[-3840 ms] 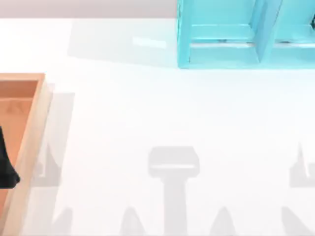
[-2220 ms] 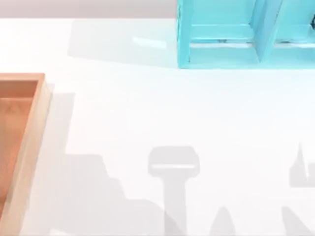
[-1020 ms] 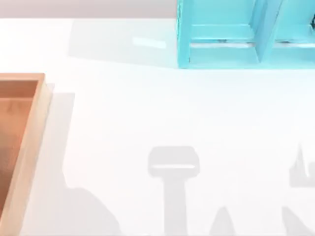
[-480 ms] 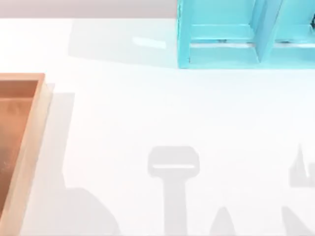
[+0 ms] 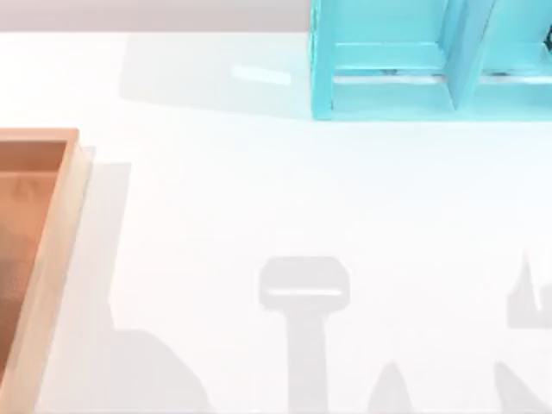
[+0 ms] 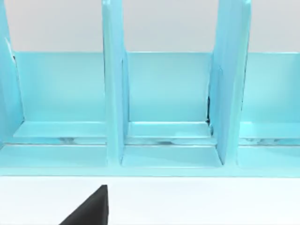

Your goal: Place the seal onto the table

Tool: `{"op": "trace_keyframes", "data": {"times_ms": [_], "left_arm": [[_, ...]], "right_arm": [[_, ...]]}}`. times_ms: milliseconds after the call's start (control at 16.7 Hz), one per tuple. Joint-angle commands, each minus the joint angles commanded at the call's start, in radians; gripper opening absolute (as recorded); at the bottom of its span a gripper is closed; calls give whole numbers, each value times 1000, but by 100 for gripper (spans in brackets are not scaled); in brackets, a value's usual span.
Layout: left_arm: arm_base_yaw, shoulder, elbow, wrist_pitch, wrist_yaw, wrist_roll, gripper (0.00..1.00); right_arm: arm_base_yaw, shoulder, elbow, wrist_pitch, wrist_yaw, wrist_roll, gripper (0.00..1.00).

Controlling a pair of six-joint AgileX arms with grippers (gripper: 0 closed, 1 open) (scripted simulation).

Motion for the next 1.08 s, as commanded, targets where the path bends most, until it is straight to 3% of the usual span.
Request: {"op": "trace_keyframes", "data": {"times_ms": [600, 1080], "left_arm": [[-35, -34, 32, -25, -6, -37, 0], [-404, -226, 375, -385, -6, -451, 0]], "right_arm": [[0, 0, 0, 0, 0, 0, 100], [0, 0, 0, 0, 0, 0, 100]]}}
